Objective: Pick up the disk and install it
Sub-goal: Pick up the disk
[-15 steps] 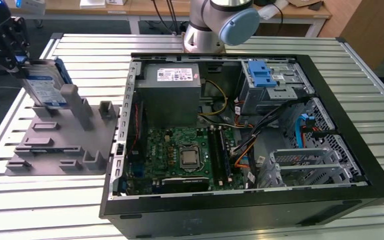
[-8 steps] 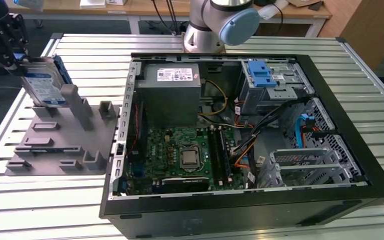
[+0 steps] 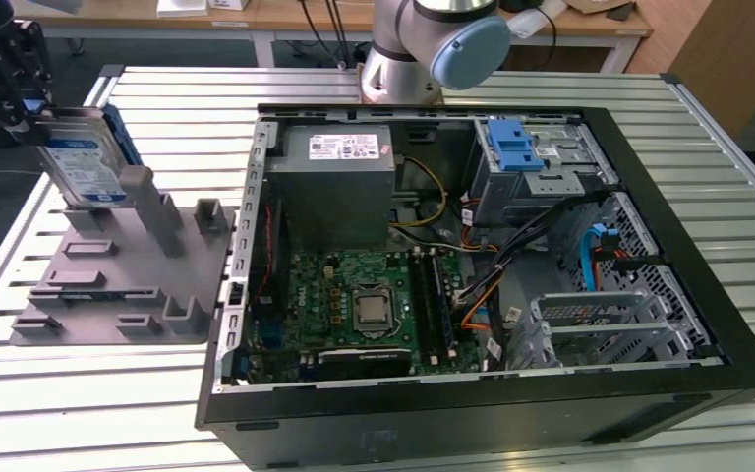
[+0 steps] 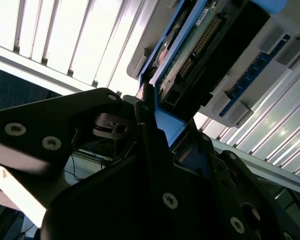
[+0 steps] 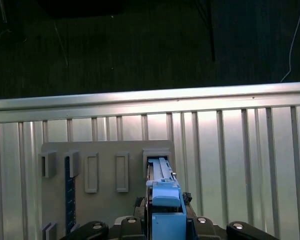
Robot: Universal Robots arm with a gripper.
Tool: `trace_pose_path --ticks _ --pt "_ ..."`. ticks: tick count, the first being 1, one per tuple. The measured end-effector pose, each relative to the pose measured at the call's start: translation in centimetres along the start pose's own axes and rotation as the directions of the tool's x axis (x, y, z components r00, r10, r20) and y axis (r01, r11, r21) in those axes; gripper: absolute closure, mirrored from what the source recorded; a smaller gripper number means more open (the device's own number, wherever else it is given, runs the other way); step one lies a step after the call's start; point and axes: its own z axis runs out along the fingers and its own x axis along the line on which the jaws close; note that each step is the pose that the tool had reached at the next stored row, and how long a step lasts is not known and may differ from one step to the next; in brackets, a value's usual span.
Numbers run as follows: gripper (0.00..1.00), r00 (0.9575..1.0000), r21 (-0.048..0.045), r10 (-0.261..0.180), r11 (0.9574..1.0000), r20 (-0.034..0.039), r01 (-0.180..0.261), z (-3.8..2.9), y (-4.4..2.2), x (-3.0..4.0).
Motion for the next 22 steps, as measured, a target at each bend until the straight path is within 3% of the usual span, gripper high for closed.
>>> trace_pose_path --ticks 7,22 --pt "0.64 1.0 0.0 0.0 1.0 0.0 0.0 -0.47 0.01 0.0" --pt "0.64 1.0 0.0001 0.0 1.0 0.0 0.0 -0.61 0.01 0.0"
